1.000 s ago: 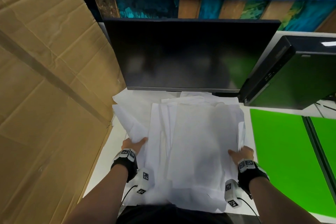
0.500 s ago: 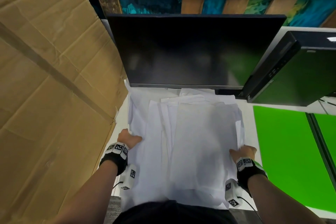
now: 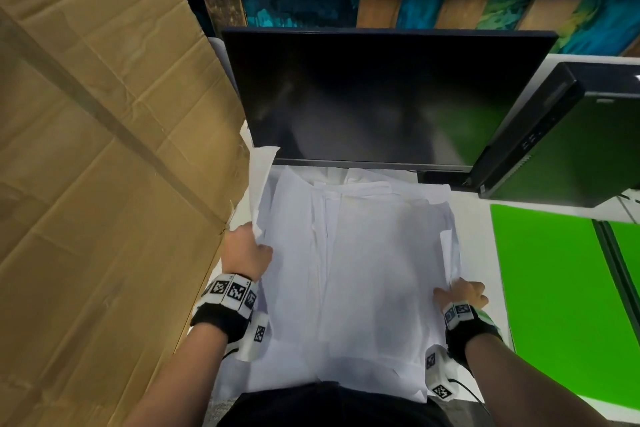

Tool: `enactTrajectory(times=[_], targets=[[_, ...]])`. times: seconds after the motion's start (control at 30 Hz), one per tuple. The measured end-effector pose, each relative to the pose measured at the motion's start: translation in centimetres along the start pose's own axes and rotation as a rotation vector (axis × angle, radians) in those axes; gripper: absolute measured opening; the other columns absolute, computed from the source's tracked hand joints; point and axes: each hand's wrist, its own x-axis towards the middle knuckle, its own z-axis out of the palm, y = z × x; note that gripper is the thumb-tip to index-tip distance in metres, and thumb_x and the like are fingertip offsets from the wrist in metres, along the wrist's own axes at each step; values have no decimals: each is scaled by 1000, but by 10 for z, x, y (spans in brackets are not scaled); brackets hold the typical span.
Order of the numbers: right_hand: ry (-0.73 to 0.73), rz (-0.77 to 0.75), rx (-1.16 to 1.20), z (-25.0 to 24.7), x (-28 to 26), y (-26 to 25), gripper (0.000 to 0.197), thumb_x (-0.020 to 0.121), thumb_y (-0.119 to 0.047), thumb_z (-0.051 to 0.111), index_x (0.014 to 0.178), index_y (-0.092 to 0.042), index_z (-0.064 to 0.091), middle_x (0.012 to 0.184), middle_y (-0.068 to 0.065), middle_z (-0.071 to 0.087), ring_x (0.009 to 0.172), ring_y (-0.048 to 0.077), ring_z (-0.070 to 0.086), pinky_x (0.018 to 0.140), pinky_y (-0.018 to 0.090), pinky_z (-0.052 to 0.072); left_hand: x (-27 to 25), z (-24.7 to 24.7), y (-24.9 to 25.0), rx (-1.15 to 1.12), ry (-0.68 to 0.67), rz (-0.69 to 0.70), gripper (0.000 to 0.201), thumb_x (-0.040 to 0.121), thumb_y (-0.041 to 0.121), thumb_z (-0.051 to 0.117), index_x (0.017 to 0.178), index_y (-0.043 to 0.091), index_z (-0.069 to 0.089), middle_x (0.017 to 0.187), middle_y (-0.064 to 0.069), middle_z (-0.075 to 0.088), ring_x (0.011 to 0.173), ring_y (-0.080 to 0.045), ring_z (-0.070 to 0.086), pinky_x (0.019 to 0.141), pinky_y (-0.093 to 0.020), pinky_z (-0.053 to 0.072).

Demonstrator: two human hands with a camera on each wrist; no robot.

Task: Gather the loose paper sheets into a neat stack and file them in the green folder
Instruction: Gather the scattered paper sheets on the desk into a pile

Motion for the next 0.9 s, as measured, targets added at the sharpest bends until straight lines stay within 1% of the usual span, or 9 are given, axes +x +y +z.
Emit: enactTrajectory(times=[0.13, 0.27, 0.37, 0.5, 0.6, 0.7, 0.77, 0.83, 0.9], targets=[[0, 1, 24, 0, -1, 0, 37, 79, -19, 61, 112, -2, 57, 120, 17, 38, 112, 37, 40, 98, 50, 40, -16, -36, -1, -22, 192, 85, 16, 77, 4, 58, 91, -3, 63, 80, -20, 68, 65, -29, 56, 62, -27, 45], [23, 10, 126, -3, -6, 0, 49, 74, -25, 69, 115, -3, 54, 128, 15, 38, 116, 37, 41, 98, 51, 40, -36, -80, 18, -68, 402, 287, 4, 73, -2, 59, 73, 0, 55, 60, -17, 60, 50, -29, 52, 51, -26, 38], [2, -12, 219, -4, -8, -2, 68, 67, -33, 78, 120, -5, 45, 132, 15, 34, 114, 39, 45, 95, 50, 44, -53, -114, 43, -93, 568, 462, 22, 71, -5, 61, 63, 9, 45, 50, -6, 49, 42, -24, 45, 45, -11, 30], [-43, -55, 321, -6, -8, 2, 82, 63, -26, 84, 127, -2, 38, 134, 14, 31, 91, 31, 47, 92, 42, 45, -67, -140, 78, -286, 709, 569, 15, 70, -5, 65, 62, -3, 52, 53, -16, 55, 56, -26, 49, 50, -11, 36], [-61, -79, 326, -10, -10, 0, 91, 63, -20, 85, 135, -2, 33, 134, 18, 32, 110, 39, 53, 98, 44, 44, -68, -139, 100, -552, 648, 568, 8, 72, 1, 66, 71, -5, 61, 64, -14, 66, 63, -20, 62, 58, -31, 52], [-91, -38, 304, -10, -9, 1, 85, 67, -22, 83, 134, 0, 34, 134, 21, 37, 117, 40, 52, 99, 45, 44, -58, -125, 118, -808, 482, 521, 25, 72, -2, 68, 85, 19, 64, 77, 22, 66, 71, 5, 66, 66, -13, 54], [-118, -11, 372, -9, -7, 4, 66, 83, -22, 67, 134, 3, 35, 134, 23, 44, 121, 40, 49, 102, 45, 43, -46, -99, 120, -900, 329, 386, 32, 73, -4, 69, 94, 19, 62, 82, 22, 63, 69, 16, 63, 63, -4, 49], [-141, 8, 444, -13, -12, 6, 45, 95, -14, 44, 134, 8, 38, 136, 26, 46, 125, 40, 48, 105, 46, 40, -31, -58, 111, -907, 169, 184, 30, 73, -2, 71, 96, 16, 62, 81, 15, 63, 66, 12, 63, 60, -3, 49], [-126, 30, 481, -15, -13, 10, 41, 97, -11, 43, 134, 7, 43, 139, 22, 47, 128, 35, 47, 105, 39, 38, -20, -13, 91, -836, 45, 15, 36, 72, 3, 72, 107, 12, 64, 93, 8, 67, 80, -6, 66, 73, -15, 54]])
